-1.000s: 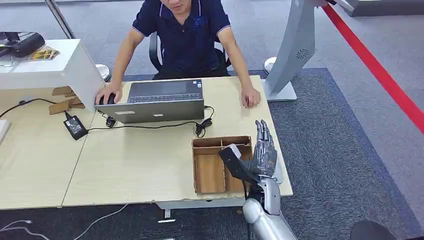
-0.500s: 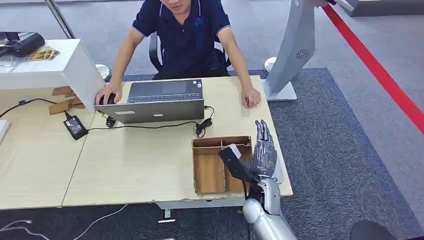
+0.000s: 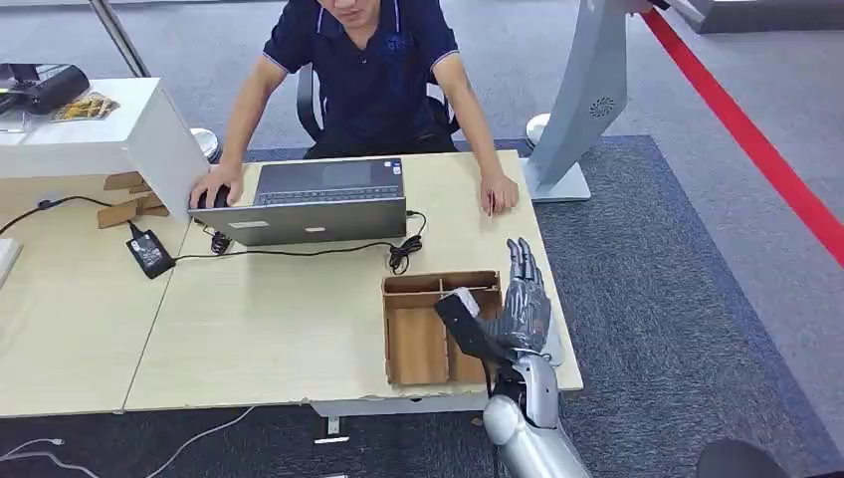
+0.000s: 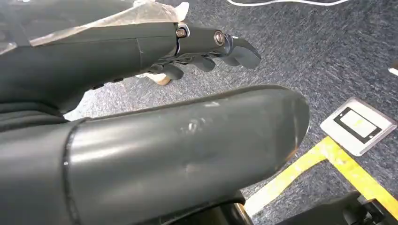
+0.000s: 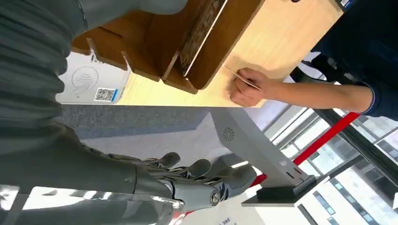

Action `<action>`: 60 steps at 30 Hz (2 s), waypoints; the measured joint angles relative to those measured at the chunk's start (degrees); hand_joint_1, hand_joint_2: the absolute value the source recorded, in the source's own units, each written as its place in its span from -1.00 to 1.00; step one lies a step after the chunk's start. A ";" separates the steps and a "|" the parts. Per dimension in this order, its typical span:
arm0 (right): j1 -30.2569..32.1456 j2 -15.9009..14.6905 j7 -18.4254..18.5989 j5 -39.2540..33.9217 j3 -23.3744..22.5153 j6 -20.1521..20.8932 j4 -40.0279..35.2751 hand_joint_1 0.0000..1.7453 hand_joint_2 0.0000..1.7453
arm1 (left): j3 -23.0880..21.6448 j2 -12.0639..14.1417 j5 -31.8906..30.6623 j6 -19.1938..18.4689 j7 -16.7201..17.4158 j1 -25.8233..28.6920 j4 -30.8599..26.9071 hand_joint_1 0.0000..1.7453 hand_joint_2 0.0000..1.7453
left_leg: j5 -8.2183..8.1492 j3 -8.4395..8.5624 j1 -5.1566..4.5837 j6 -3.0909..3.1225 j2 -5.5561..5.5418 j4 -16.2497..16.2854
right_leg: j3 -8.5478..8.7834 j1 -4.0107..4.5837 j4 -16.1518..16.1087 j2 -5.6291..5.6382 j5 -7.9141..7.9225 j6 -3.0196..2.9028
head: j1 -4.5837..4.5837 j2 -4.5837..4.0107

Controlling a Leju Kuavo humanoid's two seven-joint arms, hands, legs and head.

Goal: Pass the card to the sensor for recognition and then transmit it.

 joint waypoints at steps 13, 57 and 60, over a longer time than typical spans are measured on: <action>-0.01 0.00 -0.68 -0.52 0.00 0.00 0.02 -1.00 1.00 | -0.02 0.00 -0.09 0.09 0.00 0.00 0.00 -1.00 -1.00 | 0.00 0.00 0.00 0.00 0.00 0.00 | -0.01 0.00 0.00 0.00 0.00 0.00 | 0.00 0.00; 0.00 -0.02 0.39 1.53 -0.09 0.00 0.02 -1.00 1.00 | -0.02 0.00 -0.39 0.07 0.00 0.00 0.00 -1.00 -1.00 | 0.00 -0.01 0.00 0.00 0.00 0.00 | -0.01 0.00 0.00 0.00 0.00 0.00 | 0.00 0.00; 0.00 -0.04 0.48 1.64 -0.15 0.00 0.02 -1.00 1.00 | -0.02 0.00 -0.39 0.09 0.00 0.00 0.00 -1.00 -1.00 | 0.00 -0.01 0.00 0.00 0.00 0.00 | -0.01 0.00 0.00 0.00 0.00 0.00 | 0.00 0.00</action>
